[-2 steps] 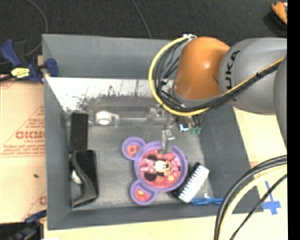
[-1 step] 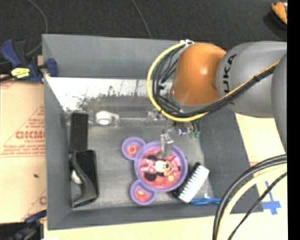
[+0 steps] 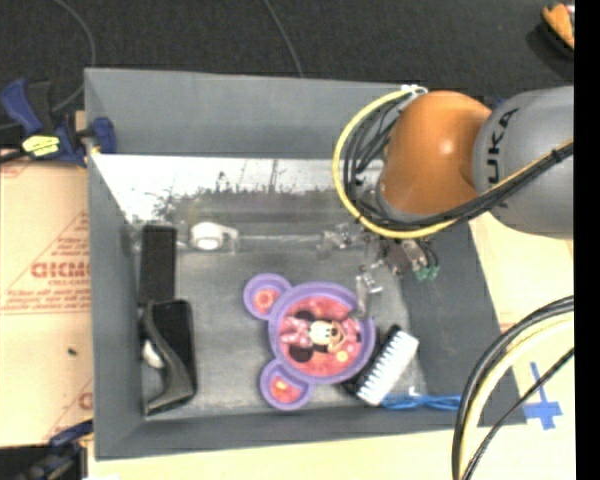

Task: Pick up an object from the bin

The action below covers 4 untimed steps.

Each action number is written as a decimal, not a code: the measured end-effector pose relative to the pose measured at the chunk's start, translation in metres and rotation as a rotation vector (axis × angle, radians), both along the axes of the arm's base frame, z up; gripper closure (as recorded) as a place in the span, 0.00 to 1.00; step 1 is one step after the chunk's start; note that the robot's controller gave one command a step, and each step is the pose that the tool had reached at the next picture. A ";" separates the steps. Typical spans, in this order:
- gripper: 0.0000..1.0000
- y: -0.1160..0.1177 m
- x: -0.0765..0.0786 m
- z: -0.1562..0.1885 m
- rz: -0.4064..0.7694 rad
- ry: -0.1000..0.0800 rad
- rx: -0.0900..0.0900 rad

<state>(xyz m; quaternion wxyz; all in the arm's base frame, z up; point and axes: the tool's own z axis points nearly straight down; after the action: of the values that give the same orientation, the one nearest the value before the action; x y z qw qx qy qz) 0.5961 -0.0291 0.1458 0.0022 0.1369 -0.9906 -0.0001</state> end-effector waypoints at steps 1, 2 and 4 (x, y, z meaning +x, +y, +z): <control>0.00 -0.007 -0.005 -0.073 0.184 -0.010 -0.002; 1.00 0.004 -0.006 -0.072 0.016 -0.013 0.003; 1.00 0.004 -0.006 -0.072 0.016 -0.014 0.003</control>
Offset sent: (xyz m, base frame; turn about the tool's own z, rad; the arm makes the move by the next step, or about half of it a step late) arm -0.0098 0.0028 -0.0758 -0.0173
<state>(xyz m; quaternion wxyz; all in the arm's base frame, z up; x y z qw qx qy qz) 0.5902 -0.0254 0.0736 -0.0048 0.1450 -0.9894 -0.0007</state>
